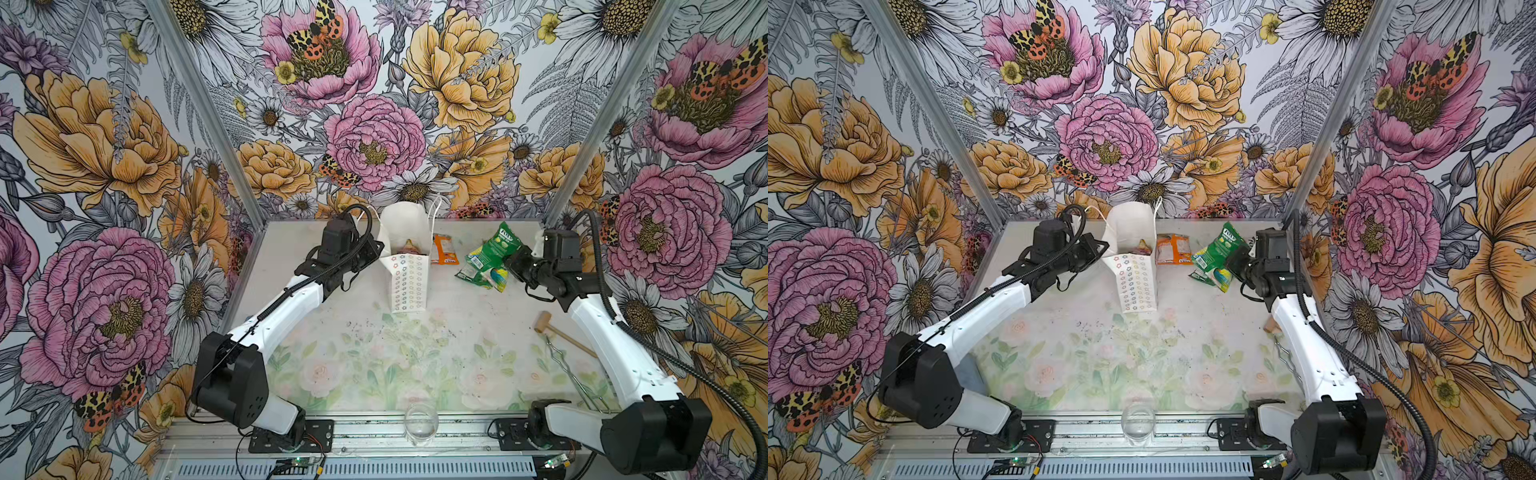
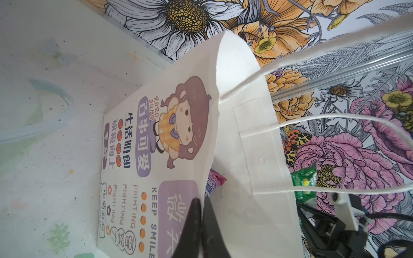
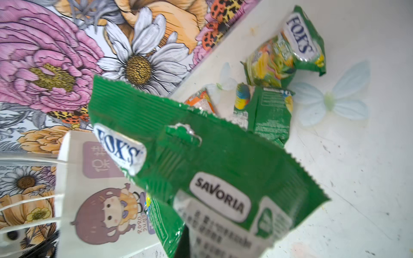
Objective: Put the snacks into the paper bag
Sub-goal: 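Lift the green packet high with the right gripper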
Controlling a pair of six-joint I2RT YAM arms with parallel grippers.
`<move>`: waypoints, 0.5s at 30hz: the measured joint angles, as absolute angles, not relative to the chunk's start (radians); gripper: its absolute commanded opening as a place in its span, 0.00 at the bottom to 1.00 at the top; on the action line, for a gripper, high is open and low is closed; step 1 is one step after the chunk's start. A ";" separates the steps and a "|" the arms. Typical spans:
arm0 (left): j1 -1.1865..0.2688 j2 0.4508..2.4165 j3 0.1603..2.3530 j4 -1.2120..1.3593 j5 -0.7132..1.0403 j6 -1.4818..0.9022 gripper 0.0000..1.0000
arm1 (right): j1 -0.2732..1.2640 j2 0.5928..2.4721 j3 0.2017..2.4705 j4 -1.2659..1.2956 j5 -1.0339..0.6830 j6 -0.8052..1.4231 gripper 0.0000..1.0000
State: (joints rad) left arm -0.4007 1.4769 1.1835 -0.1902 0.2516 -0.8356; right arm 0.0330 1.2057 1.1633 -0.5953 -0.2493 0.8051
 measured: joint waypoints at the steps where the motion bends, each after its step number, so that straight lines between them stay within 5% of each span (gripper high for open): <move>1: -0.401 1.477 1.184 -0.190 0.252 -0.836 0.05 | 0.033 1.204 1.192 -0.603 -0.250 0.796 0.00; 15: -0.401 1.477 1.184 -0.190 0.252 -0.836 0.04 | 0.043 1.253 1.628 -0.662 -0.268 0.711 0.00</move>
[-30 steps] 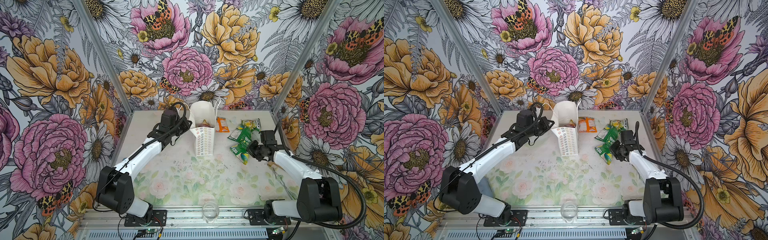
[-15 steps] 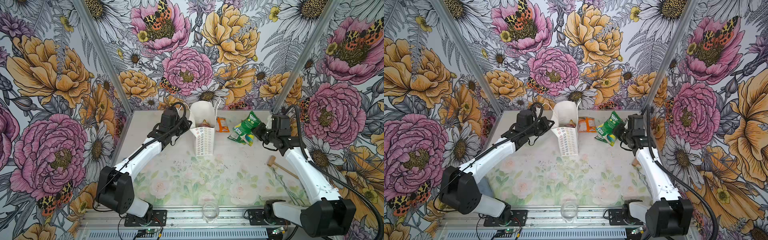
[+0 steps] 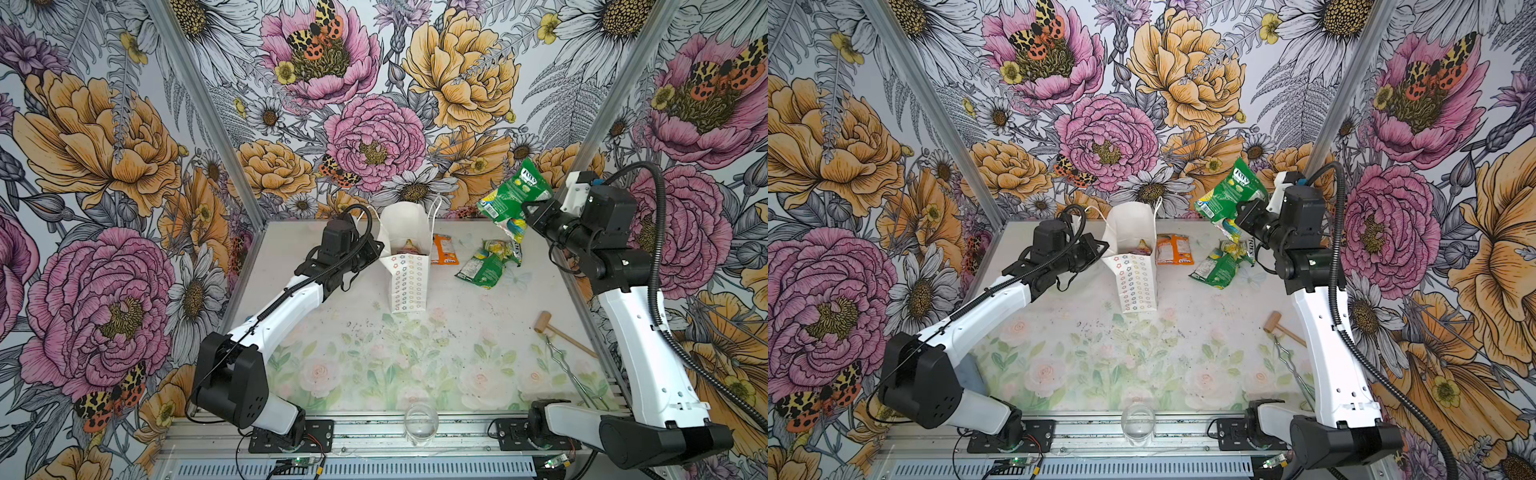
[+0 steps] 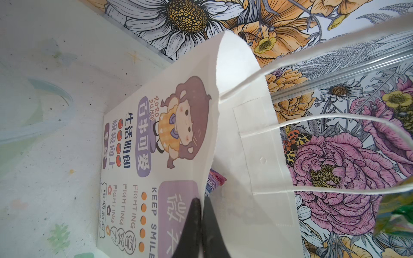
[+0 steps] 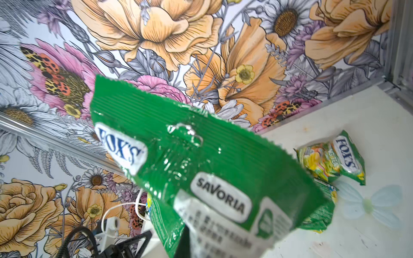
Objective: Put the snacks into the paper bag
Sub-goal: 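Lift the green packet high with the right gripper, then carry the green packet with the right gripper over the bag opening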
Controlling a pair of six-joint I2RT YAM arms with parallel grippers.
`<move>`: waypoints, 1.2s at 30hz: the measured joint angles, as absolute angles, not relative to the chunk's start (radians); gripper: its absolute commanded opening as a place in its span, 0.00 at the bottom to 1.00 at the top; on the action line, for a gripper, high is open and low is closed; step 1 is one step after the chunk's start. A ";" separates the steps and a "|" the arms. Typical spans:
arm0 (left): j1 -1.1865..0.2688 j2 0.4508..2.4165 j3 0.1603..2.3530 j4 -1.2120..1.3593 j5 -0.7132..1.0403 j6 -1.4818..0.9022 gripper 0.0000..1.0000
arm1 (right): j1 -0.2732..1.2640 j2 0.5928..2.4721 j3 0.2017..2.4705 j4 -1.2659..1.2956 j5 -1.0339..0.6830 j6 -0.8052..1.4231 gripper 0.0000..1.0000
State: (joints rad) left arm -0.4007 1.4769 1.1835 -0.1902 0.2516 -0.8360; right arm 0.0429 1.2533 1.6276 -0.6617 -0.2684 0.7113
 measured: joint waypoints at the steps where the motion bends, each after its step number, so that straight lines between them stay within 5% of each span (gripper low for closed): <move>1: -0.401 1.477 1.184 -0.190 0.252 -0.836 0.03 | 0.047 1.265 1.652 -0.661 -0.271 0.708 0.00; 27: -0.401 1.477 1.184 -0.191 0.252 -0.836 0.00 | 0.401 1.842 2.432 -0.817 -0.260 0.626 0.00; 36: -0.401 1.477 1.184 -0.191 0.252 -0.836 0.00 | 0.457 1.958 2.518 -0.900 -0.294 0.584 0.00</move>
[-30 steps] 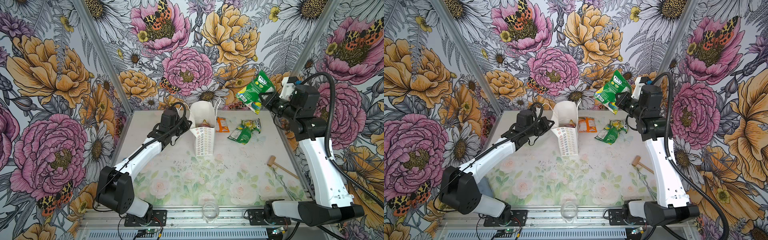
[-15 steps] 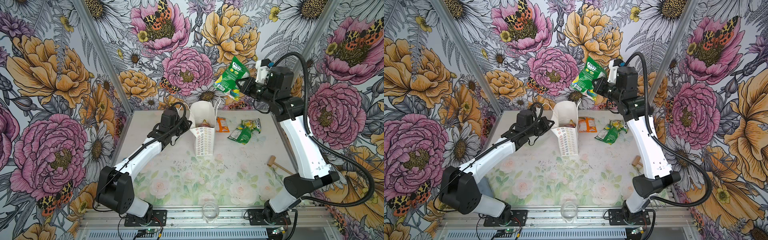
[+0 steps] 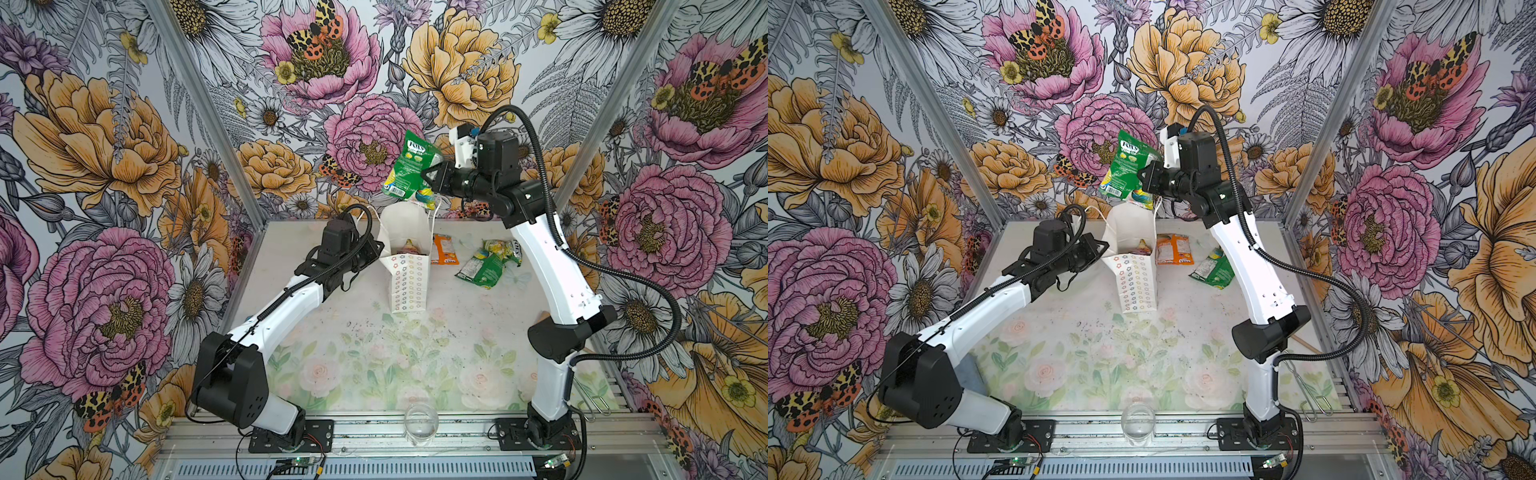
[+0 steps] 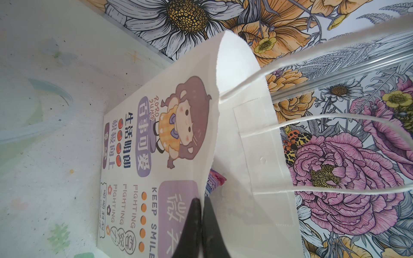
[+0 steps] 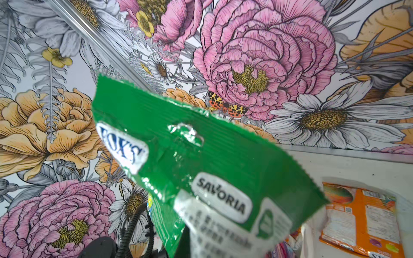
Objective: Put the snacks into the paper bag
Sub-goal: 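Carry the green packet with the right gripper over the bag opening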
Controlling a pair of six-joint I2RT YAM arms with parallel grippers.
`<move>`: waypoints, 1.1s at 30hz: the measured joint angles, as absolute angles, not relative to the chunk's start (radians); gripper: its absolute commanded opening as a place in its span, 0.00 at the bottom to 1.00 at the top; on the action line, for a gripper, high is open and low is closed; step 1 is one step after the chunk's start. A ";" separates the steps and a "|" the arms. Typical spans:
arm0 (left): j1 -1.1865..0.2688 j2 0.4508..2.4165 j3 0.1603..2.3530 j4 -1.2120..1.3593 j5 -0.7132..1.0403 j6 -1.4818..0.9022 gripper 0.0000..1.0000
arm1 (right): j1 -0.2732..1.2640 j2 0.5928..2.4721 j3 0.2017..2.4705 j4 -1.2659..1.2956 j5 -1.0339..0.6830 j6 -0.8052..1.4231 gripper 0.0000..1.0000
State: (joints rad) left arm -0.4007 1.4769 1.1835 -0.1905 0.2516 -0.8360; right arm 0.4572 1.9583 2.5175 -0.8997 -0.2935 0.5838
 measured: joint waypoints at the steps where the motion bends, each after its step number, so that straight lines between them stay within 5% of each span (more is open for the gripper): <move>1: -0.401 1.477 1.184 -0.190 0.252 -0.836 0.00 | 0.460 1.964 2.518 -0.912 -0.294 0.581 0.00; 33: -0.401 1.477 1.184 -0.191 0.252 -0.836 0.00 | 0.547 2.050 2.393 -1.058 -0.164 0.469 0.00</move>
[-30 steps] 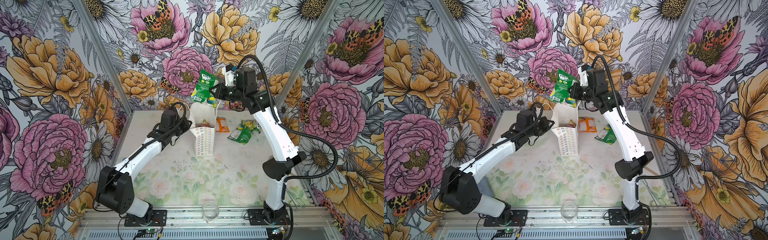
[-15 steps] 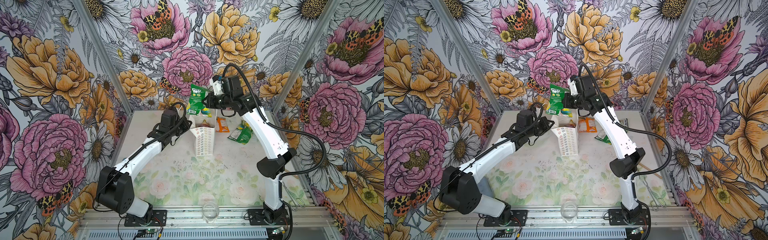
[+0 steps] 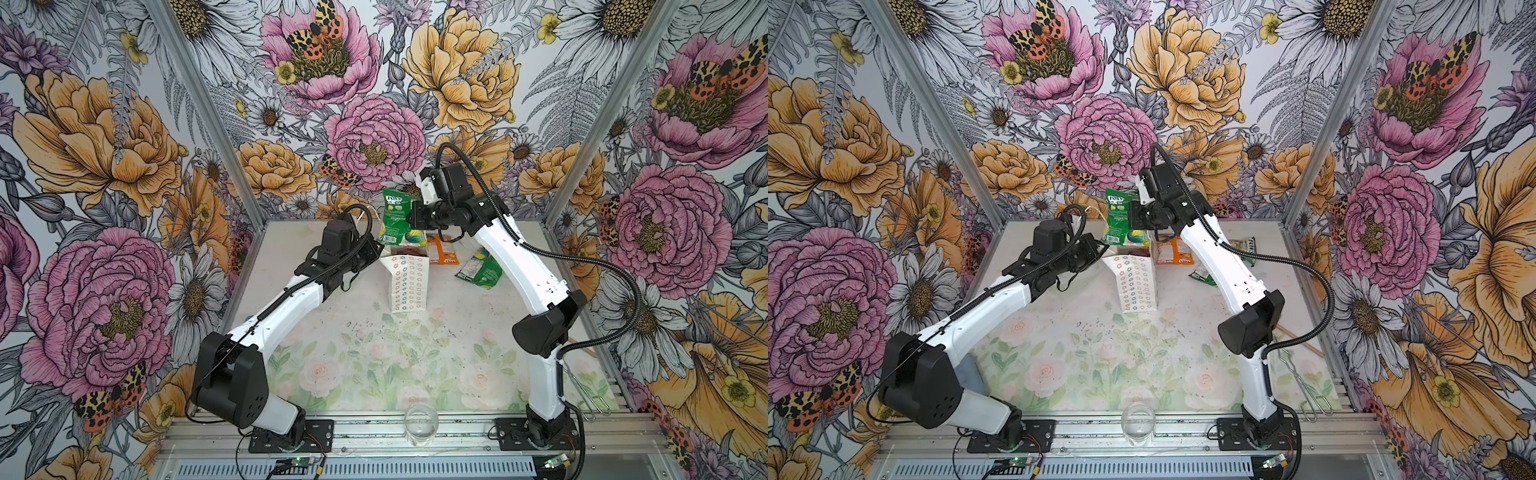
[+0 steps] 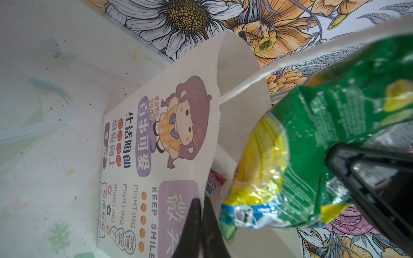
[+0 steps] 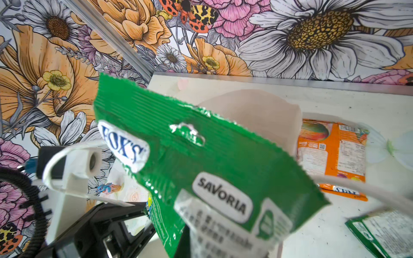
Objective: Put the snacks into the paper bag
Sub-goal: 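Carry the green packet with the right gripper over the bag opening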
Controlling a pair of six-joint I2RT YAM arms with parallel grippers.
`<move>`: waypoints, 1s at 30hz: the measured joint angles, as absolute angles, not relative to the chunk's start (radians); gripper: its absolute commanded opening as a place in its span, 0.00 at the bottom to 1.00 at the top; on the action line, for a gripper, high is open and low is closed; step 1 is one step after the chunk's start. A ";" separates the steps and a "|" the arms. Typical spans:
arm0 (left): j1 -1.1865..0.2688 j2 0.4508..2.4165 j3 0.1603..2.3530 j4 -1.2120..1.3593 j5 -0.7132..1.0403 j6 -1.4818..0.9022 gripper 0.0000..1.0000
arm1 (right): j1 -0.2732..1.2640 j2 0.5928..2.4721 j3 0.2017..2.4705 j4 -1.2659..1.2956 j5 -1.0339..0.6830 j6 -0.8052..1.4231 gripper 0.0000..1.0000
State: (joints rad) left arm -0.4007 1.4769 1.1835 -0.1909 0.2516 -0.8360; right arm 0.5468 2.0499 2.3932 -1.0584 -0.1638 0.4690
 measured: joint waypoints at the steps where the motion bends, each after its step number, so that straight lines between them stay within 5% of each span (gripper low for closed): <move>1: -0.401 1.477 1.184 -0.191 0.252 -0.836 0.00 | 0.547 2.049 2.387 -1.058 -0.160 0.469 0.00; 30: -0.401 1.477 1.184 -0.193 0.251 -0.836 0.00 | 0.551 1.998 2.349 -1.074 -0.155 0.444 0.00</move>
